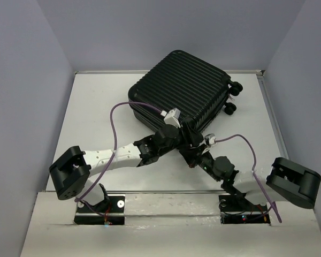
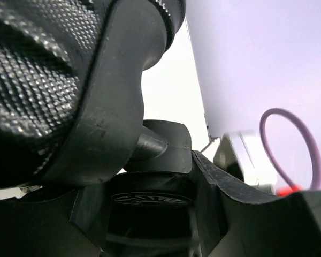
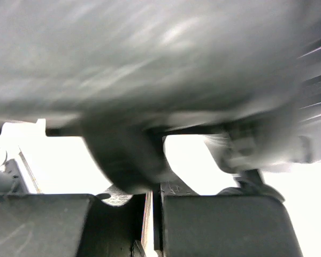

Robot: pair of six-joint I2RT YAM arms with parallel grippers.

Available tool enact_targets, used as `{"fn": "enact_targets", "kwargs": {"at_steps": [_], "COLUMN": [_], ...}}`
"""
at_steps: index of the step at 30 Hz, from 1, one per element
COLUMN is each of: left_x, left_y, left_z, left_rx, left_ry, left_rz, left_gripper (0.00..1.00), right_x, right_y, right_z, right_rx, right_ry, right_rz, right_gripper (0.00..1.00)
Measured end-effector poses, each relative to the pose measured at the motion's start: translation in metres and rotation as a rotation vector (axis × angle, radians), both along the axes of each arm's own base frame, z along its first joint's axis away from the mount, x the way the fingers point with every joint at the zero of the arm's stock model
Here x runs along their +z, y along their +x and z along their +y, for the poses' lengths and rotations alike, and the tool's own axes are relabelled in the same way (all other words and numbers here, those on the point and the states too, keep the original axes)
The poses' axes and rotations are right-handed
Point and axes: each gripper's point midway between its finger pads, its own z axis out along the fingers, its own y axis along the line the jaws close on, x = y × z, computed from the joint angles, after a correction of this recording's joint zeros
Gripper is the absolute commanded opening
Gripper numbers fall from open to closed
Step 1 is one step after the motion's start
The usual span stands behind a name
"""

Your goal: Pack the luggage

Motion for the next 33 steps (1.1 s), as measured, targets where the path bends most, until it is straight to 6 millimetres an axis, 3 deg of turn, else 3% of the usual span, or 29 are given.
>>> {"fn": "enact_targets", "kwargs": {"at_steps": [3, 7, 10, 12, 13, 14, 16, 18, 20, 21, 23, 24, 25, 26, 28, 29, 30, 31, 32, 33], "left_x": [0.000, -0.004, -0.005, -0.006, -0.009, -0.010, -0.012, -0.012, -0.007, -0.001, 0.026, 0.054, 0.068, 0.102, 0.155, 0.181, 0.195, 0.211, 0.217, 0.218], "left_y": [-0.001, 0.004, 0.013, 0.017, 0.019, 0.019, 0.022, 0.025, 0.024, 0.023, 0.019, 0.012, 0.010, 0.006, 0.004, 0.008, 0.014, 0.027, 0.047, 0.067], "left_z": [-0.007, -0.018, -0.025, -0.024, -0.023, -0.022, -0.020, -0.016, -0.011, -0.008, -0.007, -0.003, 0.000, 0.010, 0.037, 0.056, 0.071, 0.094, 0.117, 0.138], "left_rx": [-0.006, -0.023, -0.023, -0.021, -0.020, -0.019, -0.012, 0.006, 0.006, 0.013, 0.004, -0.002, 0.000, 0.017, 0.069, 0.111, 0.141, 0.197, 0.264, 0.325], "left_ry": [-0.003, 0.000, -0.001, 0.015, 0.026, 0.030, 0.050, 0.063, 0.091, 0.089, 0.061, 0.032, 0.022, -0.013, -0.066, -0.095, -0.111, -0.123, -0.114, -0.097], "left_rz": [0.032, 0.068, 0.075, 0.077, 0.078, 0.078, 0.059, 0.051, 0.007, -0.005, -0.071, -0.129, -0.164, -0.225, -0.326, -0.375, -0.400, -0.434, -0.455, -0.463], "left_gripper": [0.06, 0.10, 0.27, 0.55, 0.76, 0.82, 0.93, 0.97, 0.98, 0.98, 0.99, 0.99, 0.99, 0.97, 0.87, 0.75, 0.61, 0.36, 0.30, 0.24], "right_x": [-0.002, 0.016, 0.036, 0.037, 0.034, 0.033, 0.033, 0.036, 0.037, 0.035, 0.001, -0.014, -0.024, -0.035, -0.038, -0.034, -0.026, -0.016, -0.007, 0.006], "right_y": [-0.008, -0.029, -0.024, -0.008, -0.001, 0.001, 0.004, -0.001, -0.010, -0.016, -0.034, -0.041, -0.046, -0.054, -0.058, -0.058, -0.057, -0.055, -0.054, -0.053], "right_z": [0.008, 0.046, 0.067, 0.070, 0.070, 0.070, 0.065, 0.061, 0.059, 0.059, 0.061, 0.061, 0.061, 0.059, 0.058, 0.057, 0.058, 0.062, 0.064, 0.068], "right_rx": [-0.024, 0.023, -0.026, -0.108, -0.151, -0.162, -0.200, -0.205, -0.182, -0.158, -0.087, -0.061, -0.045, -0.024, -0.015, -0.016, -0.022, -0.029, -0.033, -0.041], "right_ry": [-0.017, 0.034, 0.107, 0.130, 0.125, 0.120, 0.117, 0.128, 0.135, 0.143, 0.042, -0.004, -0.032, -0.069, -0.089, -0.085, -0.081, -0.087, -0.081, -0.081], "right_rz": [-0.021, -0.071, -0.103, -0.107, -0.105, -0.104, -0.104, -0.098, -0.094, -0.080, -0.033, -0.012, 0.008, 0.026, 0.046, 0.050, 0.060, 0.068, 0.065, 0.067], "right_gripper": [0.07, 0.07, 0.07, 0.07, 0.07, 0.07, 0.07, 0.11, 0.23, 0.28, 0.44, 0.49, 0.53, 0.58, 0.59, 0.56, 0.47, 0.30, 0.07, 0.07]}}
